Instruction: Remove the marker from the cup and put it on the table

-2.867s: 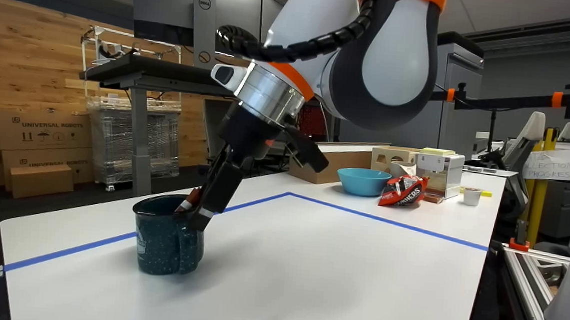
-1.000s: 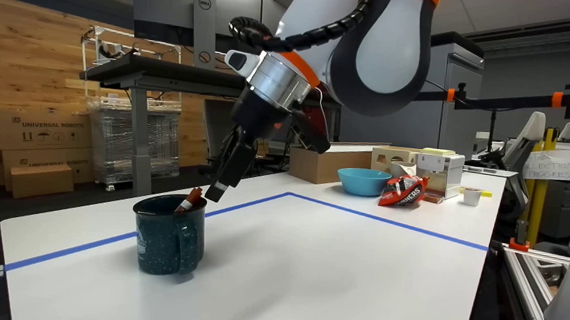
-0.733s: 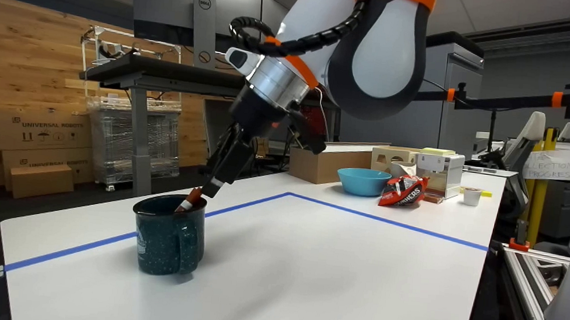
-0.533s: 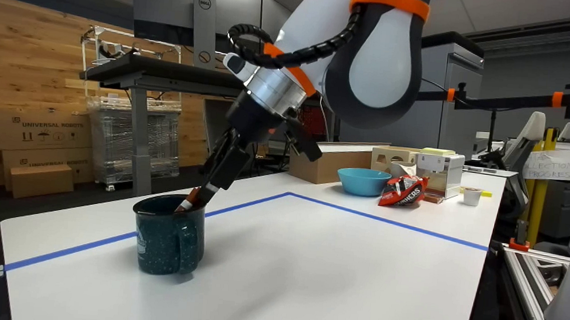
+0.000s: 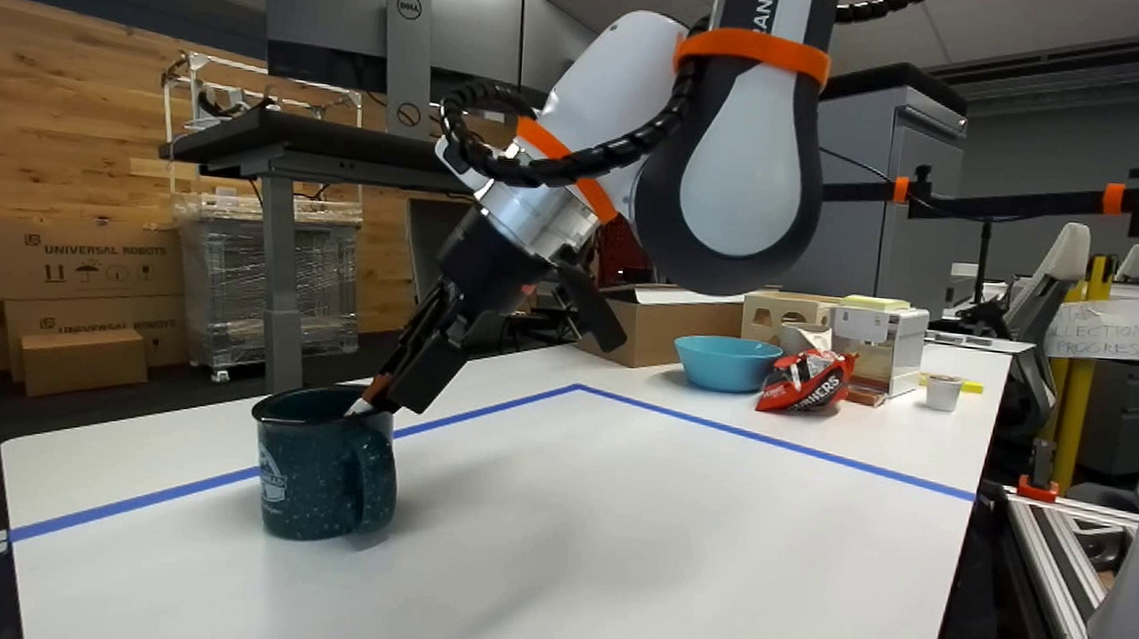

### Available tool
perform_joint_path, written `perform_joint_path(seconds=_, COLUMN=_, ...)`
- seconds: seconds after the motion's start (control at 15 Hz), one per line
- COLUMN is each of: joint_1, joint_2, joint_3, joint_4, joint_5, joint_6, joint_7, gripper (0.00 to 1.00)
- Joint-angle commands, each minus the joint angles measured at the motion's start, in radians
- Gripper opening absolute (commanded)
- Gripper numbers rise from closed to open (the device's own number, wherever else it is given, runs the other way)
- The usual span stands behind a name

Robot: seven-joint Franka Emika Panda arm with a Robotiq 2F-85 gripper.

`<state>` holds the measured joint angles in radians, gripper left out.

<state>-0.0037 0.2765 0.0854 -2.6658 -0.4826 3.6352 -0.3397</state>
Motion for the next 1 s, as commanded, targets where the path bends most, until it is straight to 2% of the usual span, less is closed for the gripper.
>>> perform_joint_path(seconds=0.0, joint_1=0.000, joint_2=0.021, joint_3=-0.004, joint_4=0.013, joint_5=-0.019, joint_6=0.032, joint_7=-0.015, gripper=0.20)
perform_joint_path(seconds=0.13, joint_1=0.004, joint_2=0.011, joint_3=-0.009, joint_4=0.008, joint_5=-0.013, joint_6=0.034, joint_7=-0.022, gripper=0.05)
perform_joint_path(seconds=0.2, joint_1=0.005, joint_2=0.005, joint_3=-0.009, joint_4=0.004, joint_5=-0.012, joint_6=0.033, joint_7=-0.023, gripper=0.02)
perform_joint_path(seconds=0.27, joint_1=0.010, joint_2=-0.005, joint_3=-0.012, joint_4=0.000, joint_5=-0.002, joint_6=0.024, joint_7=-0.027, gripper=0.06)
perform_joint_path(seconds=0.6, joint_1=0.069, joint_2=-0.087, joint_3=-0.033, joint_4=-0.054, joint_5=0.095, joint_6=-0.025, joint_7=-0.079, gripper=0.05)
perform_joint_path(seconds=0.93, joint_1=0.182, joint_2=-0.192, joint_3=-0.053, joint_4=-0.139, joint_5=0.322, joint_6=-0.029, joint_7=-0.202, gripper=0.05)
